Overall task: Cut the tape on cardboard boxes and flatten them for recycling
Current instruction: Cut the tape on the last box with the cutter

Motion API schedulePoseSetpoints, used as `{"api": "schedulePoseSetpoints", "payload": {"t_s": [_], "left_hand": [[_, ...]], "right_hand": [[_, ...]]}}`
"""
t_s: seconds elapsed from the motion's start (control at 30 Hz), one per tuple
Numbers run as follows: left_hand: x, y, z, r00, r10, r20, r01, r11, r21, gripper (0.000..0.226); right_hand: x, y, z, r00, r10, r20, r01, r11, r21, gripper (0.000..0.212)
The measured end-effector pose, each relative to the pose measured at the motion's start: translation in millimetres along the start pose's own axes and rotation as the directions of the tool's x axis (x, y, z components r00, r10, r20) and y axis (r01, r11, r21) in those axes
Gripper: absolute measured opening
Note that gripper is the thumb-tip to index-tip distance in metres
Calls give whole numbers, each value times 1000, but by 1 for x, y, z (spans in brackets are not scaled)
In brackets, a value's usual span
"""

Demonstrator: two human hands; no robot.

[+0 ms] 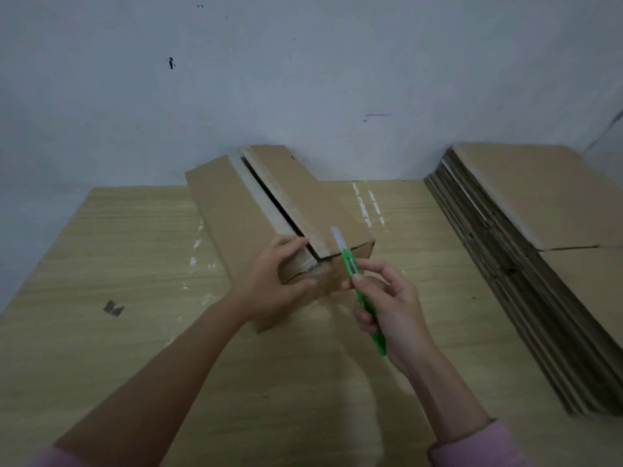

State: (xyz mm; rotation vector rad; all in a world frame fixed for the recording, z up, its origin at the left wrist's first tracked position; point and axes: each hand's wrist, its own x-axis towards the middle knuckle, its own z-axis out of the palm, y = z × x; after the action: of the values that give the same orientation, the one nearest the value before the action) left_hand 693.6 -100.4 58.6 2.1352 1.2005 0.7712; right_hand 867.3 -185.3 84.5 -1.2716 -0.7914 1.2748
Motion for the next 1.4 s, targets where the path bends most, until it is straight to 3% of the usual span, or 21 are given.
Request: {"api": "schedulePoseSetpoints", "payload": {"t_s": [0.1, 0.17, 0.23, 0.37, 0.47, 0.53, 0.67, 0.8, 0.97, 1.03, 1.1, 1.13, 1.2, 1.3, 1.4], "left_hand": [[-9, 24, -2, 983, -183, -16, 161, 901, -403, 22], [-8, 36, -2, 961, -273, -46, 198, 796, -572, 15], [-5, 43, -3, 942, -330, -65, 216, 741, -636, 10], [3, 44, -3, 903, -421, -80, 267, 699, -663, 9], [8, 46, -7, 906, -415, -88, 255, 698, -669, 11], [8, 47, -12, 918, -394, -46, 253, 672, -696, 14], [4, 48, -15, 955, -289, 71, 257, 679, -688, 45], [8, 48, -16, 939, -342, -33, 222, 676, -702, 40], [6, 43, -15, 935, -353, -32, 237, 691, -683, 37], [5, 43, -12, 930, -368, -19, 258, 689, -678, 33], [4, 44, -7, 920, -391, -18, 273, 675, -686, 24], [5, 45, -4, 914, -403, -40, 274, 690, -670, 21], [7, 49, 4, 915, -388, -111, 259, 776, -575, 18], [9, 60, 16, 952, -243, -186, 167, 922, -349, 21], [9, 61, 26, 972, -146, -183, 114, 978, -174, 36]], "right_hand": [[1, 0, 7, 1000, 4, 30, -3, 1000, -5, 28], [1, 0, 11, 997, 20, 72, -22, 999, 23, 42], [0, 1, 14, 992, 24, 121, -28, 999, 32, 52], [-5, 1, 20, 986, -41, 164, 49, 998, -46, 58], [-6, 5, 24, 986, -94, 138, 115, 982, -149, 64], [-7, 5, 24, 987, -86, 135, 96, 993, -72, 61], [-6, 0, 25, 967, -60, 247, 19, 986, 165, 52], [-2, 1, 24, 943, -63, 327, 37, 996, 84, 57], [0, -4, 13, 864, 9, 504, -53, 996, 73, 71], [3, -5, 7, 830, 26, 556, -6, 999, -36, 74], [6, 2, 2, 874, -60, 482, 235, 921, -311, 77], [7, 6, 1, 890, -205, 408, 394, 797, -459, 73], [7, 19, 0, 808, -519, 280, 565, 545, -620, 61], [4, 35, -8, 705, -689, 167, 556, 391, -733, 43], [6, 51, -41, 755, -655, 9, 364, 408, -837, 34]]}}
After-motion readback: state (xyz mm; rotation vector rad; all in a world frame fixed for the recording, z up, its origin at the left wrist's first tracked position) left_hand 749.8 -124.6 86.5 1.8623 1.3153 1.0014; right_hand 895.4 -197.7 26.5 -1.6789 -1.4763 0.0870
